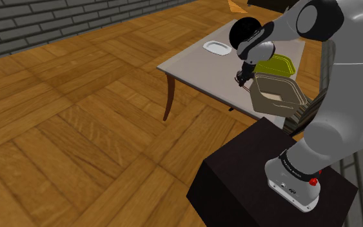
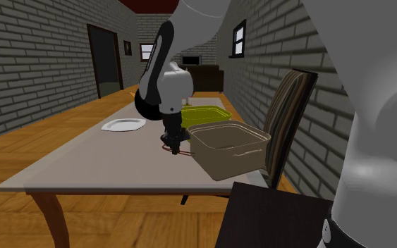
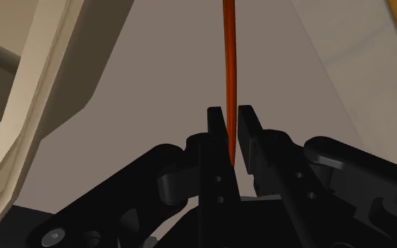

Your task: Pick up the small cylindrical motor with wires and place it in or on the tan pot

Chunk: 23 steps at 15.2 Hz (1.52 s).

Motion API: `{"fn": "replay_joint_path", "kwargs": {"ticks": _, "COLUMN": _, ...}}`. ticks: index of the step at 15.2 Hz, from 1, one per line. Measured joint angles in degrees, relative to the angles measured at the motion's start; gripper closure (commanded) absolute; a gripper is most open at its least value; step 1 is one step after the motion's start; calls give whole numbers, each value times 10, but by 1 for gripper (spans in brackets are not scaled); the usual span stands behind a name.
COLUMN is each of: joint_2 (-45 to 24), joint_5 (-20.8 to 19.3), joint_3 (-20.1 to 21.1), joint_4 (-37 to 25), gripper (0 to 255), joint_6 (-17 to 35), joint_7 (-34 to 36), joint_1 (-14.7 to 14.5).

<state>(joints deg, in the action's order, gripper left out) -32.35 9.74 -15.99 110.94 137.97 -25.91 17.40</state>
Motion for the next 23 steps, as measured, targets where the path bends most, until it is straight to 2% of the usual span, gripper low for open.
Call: {"fn": "replay_joint_path", "kwargs": {"ticks": 23, "joint_2": 121, "joint_5": -45, "joint_3": -28, "joint_4": -17, "gripper": 255, "joint_6": -134, "joint_7": 24, "joint_1": -20}}
